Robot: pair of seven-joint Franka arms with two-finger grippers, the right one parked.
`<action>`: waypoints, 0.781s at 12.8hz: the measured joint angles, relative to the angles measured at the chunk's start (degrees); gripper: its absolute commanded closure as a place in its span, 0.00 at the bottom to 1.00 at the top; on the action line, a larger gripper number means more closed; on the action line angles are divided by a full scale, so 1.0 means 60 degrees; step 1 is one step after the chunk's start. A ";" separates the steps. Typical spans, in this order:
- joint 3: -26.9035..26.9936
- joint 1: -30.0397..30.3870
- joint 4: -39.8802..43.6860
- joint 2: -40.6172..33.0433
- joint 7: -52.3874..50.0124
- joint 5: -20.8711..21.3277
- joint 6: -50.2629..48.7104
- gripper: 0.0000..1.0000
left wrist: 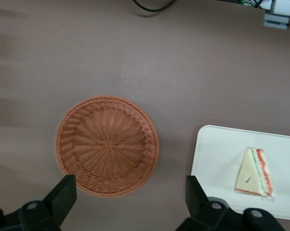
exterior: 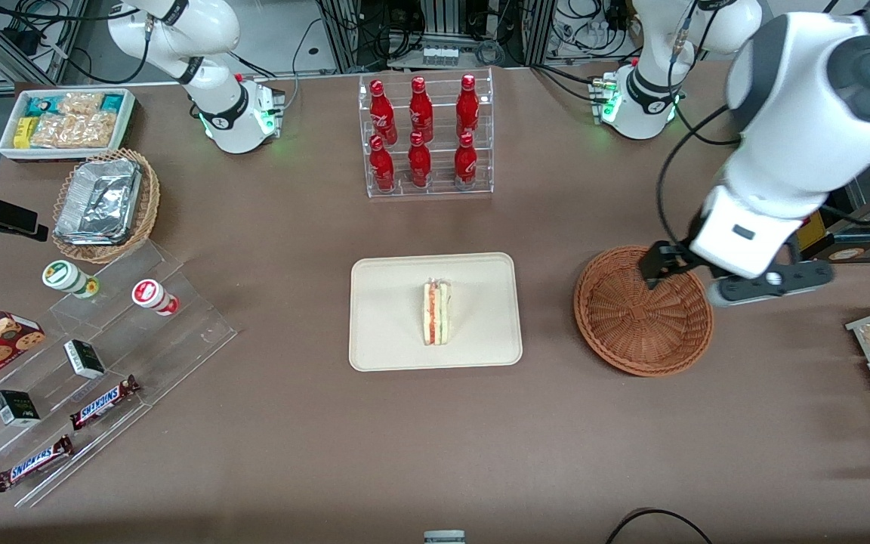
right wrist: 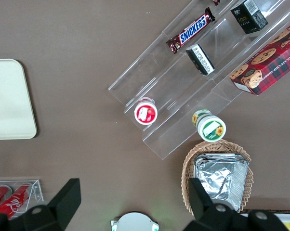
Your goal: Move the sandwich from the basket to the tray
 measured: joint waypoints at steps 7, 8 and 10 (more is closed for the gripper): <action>0.0942 -0.0002 -0.0026 -0.0420 0.0972 -0.0156 -0.0802 0.00; 0.1004 0.0000 -0.0033 -0.0501 0.1066 -0.0212 -0.0887 0.00; 0.0948 0.0220 -0.0050 -0.0582 0.1091 -0.0277 -0.1039 0.00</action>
